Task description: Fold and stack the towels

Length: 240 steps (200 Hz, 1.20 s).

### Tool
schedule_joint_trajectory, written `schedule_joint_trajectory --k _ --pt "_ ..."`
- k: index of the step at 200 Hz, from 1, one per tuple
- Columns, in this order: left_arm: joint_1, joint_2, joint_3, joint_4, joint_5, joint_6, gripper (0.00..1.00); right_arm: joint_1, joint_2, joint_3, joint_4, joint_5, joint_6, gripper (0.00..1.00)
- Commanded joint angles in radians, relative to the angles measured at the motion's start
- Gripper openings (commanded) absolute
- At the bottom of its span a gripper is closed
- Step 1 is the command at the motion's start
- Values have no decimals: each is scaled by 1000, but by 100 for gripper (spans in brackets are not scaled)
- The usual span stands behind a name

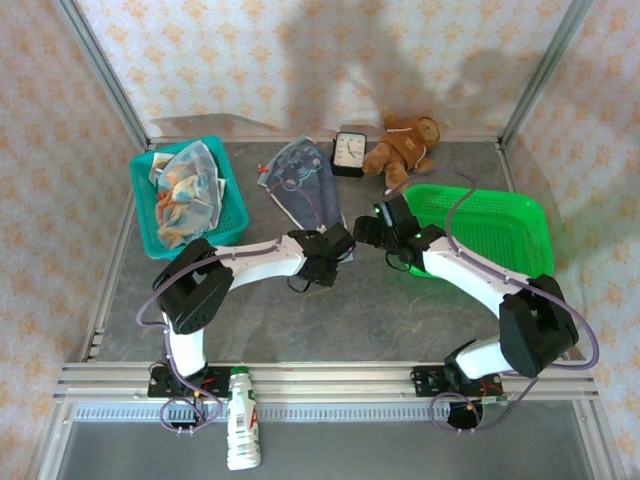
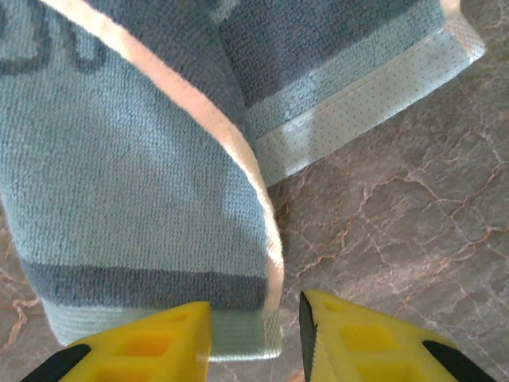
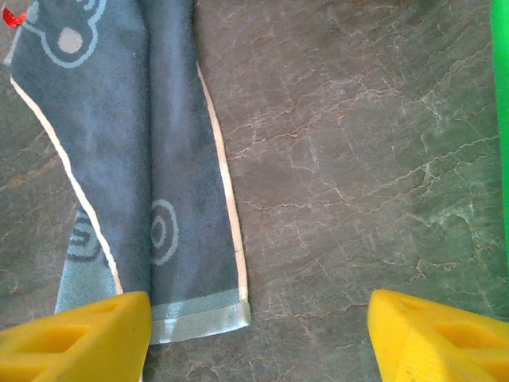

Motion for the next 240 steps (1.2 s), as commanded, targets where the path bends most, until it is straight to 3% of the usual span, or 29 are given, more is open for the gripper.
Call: schedule_joint_trajectory --k 1,49,81,116,146,191,240 --pt "-3 34 45 -42 -34 55 35 0 -24 -14 -25 40 15 72" --pt "-6 94 35 -58 -35 68 33 0 -26 -10 -25 43 17 72" --pt "-6 84 21 -58 -48 57 0 0 -13 3 -22 29 16 72" --pt "0 -32 6 -85 -106 26 0 13 29 24 -14 -5 23 66" --pt "44 -180 -47 -87 -106 -33 0 31 84 47 -1 -42 31 49" --pt "141 -364 -163 -39 -50 -136 0 81 173 61 18 -66 50 47" --pt "191 -433 -252 5 -31 -185 0 91 282 70 17 -66 57 45"
